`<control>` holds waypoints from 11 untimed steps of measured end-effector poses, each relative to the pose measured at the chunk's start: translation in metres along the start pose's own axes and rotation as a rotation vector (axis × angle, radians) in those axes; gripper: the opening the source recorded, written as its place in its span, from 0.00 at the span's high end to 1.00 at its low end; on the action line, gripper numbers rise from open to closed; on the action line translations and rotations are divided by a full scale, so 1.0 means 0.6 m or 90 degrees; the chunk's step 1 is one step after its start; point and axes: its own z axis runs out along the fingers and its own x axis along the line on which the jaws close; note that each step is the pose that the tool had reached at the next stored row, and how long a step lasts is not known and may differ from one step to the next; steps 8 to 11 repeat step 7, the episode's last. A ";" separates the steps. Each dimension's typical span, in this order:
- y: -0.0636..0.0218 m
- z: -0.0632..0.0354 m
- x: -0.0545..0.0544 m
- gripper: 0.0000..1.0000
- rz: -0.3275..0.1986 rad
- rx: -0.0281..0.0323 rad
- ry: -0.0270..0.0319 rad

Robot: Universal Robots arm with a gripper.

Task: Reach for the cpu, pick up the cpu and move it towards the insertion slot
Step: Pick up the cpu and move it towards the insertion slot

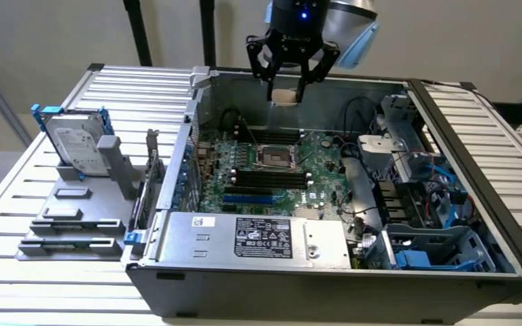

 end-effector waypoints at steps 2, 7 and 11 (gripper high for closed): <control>0.000 0.000 0.000 0.45 0.000 0.0000 0.0000; 0.000 0.000 0.000 0.45 0.000 0.0000 0.0000; 0.000 0.000 0.000 0.45 0.000 0.0000 0.0000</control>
